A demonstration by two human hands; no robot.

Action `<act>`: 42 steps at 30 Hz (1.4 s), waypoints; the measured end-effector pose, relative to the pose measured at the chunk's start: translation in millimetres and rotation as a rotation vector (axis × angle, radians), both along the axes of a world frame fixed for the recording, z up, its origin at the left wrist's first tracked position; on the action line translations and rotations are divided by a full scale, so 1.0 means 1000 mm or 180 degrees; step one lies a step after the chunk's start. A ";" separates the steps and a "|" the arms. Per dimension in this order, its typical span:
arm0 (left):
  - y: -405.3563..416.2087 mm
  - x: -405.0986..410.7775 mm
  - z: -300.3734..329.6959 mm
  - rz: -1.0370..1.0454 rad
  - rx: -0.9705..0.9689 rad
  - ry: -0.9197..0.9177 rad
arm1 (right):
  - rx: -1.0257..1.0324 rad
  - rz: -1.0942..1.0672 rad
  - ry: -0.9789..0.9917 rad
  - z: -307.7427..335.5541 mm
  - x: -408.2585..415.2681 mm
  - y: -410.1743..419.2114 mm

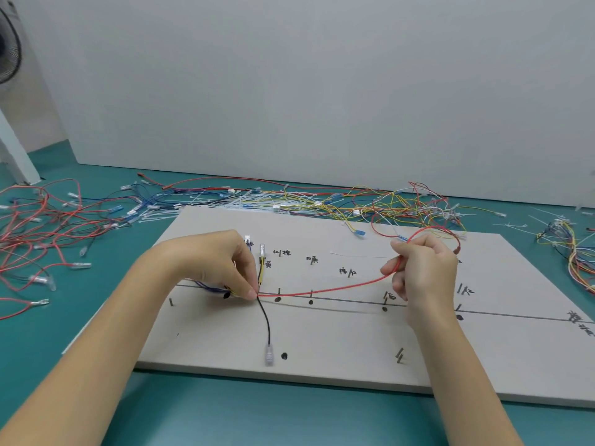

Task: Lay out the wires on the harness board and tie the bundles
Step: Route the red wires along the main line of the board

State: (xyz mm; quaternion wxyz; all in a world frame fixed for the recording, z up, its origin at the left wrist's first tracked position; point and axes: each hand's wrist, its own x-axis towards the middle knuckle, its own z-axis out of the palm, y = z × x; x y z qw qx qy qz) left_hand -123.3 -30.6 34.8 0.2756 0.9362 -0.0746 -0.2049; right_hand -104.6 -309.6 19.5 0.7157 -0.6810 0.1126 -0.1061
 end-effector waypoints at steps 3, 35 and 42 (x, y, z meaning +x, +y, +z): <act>-0.003 0.000 0.000 0.0051 0.0068 -0.0068 | 0.0061 -0.0105 -0.0071 0.001 0.001 -0.001; -0.107 -0.023 -0.029 -0.0380 0.0145 -0.1604 | -0.0783 -0.0309 0.0291 -0.009 0.022 -0.048; -0.132 -0.027 -0.040 -0.0640 0.0221 -0.2065 | -0.0839 -0.0095 0.0515 -0.006 0.020 -0.060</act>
